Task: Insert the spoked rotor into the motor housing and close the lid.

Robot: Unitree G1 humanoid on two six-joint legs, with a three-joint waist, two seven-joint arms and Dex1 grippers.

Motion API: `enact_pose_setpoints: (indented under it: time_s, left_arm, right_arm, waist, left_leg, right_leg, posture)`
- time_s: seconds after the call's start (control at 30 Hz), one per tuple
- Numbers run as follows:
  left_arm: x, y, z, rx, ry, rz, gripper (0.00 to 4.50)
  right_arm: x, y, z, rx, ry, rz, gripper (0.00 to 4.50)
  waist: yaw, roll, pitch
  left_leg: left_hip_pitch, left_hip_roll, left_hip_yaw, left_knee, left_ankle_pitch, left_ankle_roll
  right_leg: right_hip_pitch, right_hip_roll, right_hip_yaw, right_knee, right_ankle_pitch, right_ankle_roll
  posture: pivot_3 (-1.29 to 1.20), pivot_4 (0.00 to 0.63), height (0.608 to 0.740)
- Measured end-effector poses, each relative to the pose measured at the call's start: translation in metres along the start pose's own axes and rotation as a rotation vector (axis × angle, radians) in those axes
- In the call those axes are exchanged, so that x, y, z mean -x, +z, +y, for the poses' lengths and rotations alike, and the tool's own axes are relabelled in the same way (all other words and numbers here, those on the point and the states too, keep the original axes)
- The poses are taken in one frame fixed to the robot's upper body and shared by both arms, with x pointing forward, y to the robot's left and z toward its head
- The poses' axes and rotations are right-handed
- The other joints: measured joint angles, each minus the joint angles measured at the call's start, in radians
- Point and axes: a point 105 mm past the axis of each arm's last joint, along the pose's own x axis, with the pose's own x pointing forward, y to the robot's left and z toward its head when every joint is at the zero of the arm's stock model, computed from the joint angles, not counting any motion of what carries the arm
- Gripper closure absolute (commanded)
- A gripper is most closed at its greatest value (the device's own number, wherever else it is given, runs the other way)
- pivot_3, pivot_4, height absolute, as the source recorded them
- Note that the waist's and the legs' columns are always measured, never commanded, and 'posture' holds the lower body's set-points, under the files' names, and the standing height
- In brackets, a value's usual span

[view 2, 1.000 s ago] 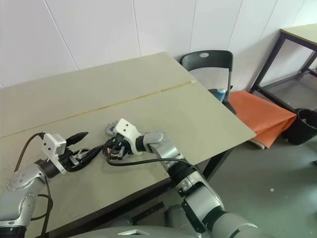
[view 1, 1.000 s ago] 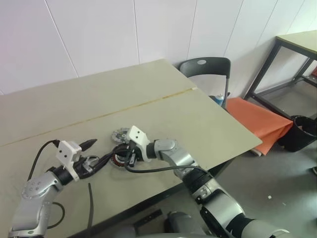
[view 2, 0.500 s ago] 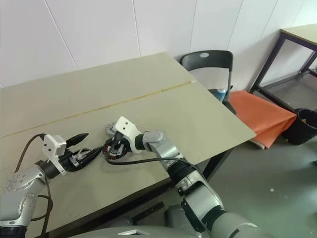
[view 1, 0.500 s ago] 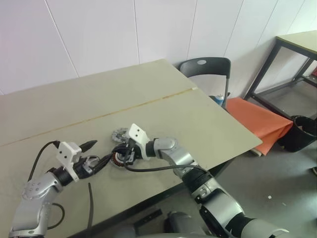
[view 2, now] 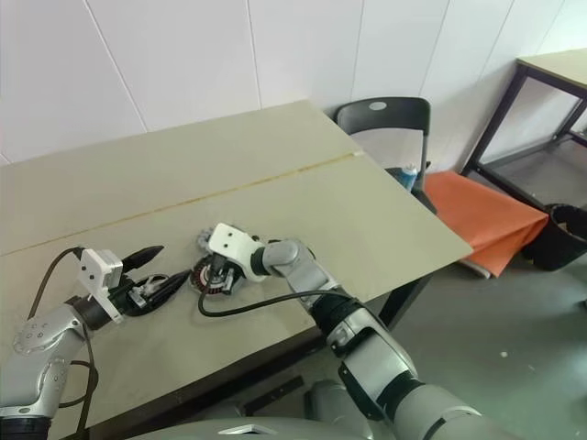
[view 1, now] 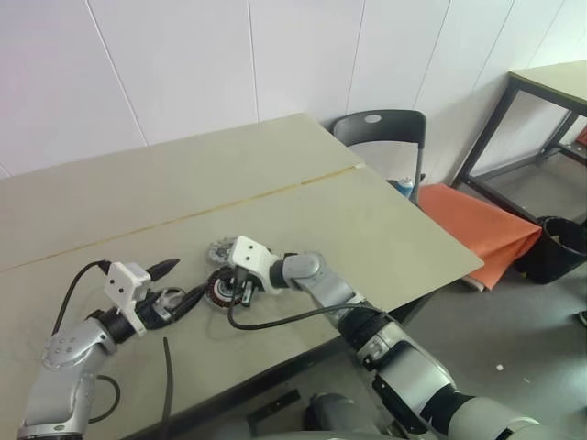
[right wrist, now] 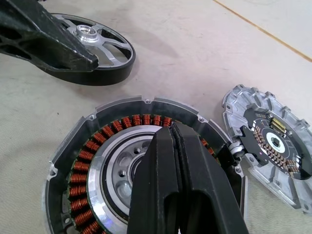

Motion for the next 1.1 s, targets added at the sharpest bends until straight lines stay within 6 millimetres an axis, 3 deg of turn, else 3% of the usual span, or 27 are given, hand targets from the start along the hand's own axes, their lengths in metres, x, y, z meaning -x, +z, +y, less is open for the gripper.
enact_pose_setpoints:
  time_s: [0.17, 0.33, 0.43, 0.53, 0.8, 1.1]
  left_arm:
    - [0.000, 0.001, 0.000, -0.007, 0.000, -0.004, 0.00]
    - [0.000, -0.002, 0.000, -0.005, -0.002, 0.002, 0.00]
    - [0.000, -0.003, 0.000, -0.007, -0.006, 0.007, 0.00]
    - [-0.001, -0.004, 0.000, -0.007, -0.008, 0.008, 0.00]
    - [-0.002, -0.002, 0.001, -0.012, -0.010, 0.002, 0.00]
    - [0.000, -0.004, 0.000, -0.012, -0.007, 0.001, 0.00]
  right_arm:
    - [0.003, 0.000, 0.002, -0.067, 0.025, -0.027, 4.46]
    - [0.011, 0.014, -0.003, 0.007, 0.028, -0.047, 4.46]
    - [0.022, 0.031, -0.012, 0.124, 0.011, -0.035, 3.93]
    - [0.030, 0.043, -0.015, 0.268, 0.003, 0.014, 2.91]
    - [0.027, 0.036, -0.007, 0.470, 0.022, 0.184, 0.17]
    - [0.015, 0.032, -0.016, 0.553, -0.045, 0.255, 0.17]
  waist:
    - [0.001, 0.000, 0.000]
    - [0.001, -0.002, -0.001]
    - [0.002, -0.002, -0.001]
    - [0.005, -0.002, -0.002]
    - [0.023, -0.003, -0.002]
    - [0.023, -0.003, -0.002]
  left_leg:
    - [0.000, 0.000, 0.000, 0.000, 0.000, 0.000]
    - [-0.003, 0.000, 0.000, 0.000, 0.000, 0.000]
    - [-0.004, 0.000, 0.000, 0.000, 0.000, 0.000]
    - [-0.004, 0.000, 0.000, 0.000, 0.000, 0.000]
    - [-0.004, 0.000, 0.000, 0.000, 0.000, 0.000]
    - [-0.004, 0.000, 0.000, 0.000, 0.000, 0.000]
  right_leg:
    - [-0.002, 0.000, 0.000, 0.000, 0.002, -0.004]
    - [-0.006, 0.000, 0.000, 0.000, 0.002, -0.003]
    - [-0.007, 0.000, 0.000, 0.000, 0.002, -0.003]
    - [-0.007, 0.000, 0.000, 0.000, 0.002, -0.003]
    - [-0.008, 0.000, 0.000, 0.000, 0.002, -0.004]
    - [-0.008, -0.001, 0.000, 0.000, 0.003, -0.004]
  posture:
    - [0.00, 0.000, 0.740]
    - [0.00, 0.000, 0.740]
    - [0.00, 0.000, 0.740]
    - [0.00, 0.000, 0.740]
    - [0.00, 0.000, 0.740]
    - [0.00, 0.000, 0.740]
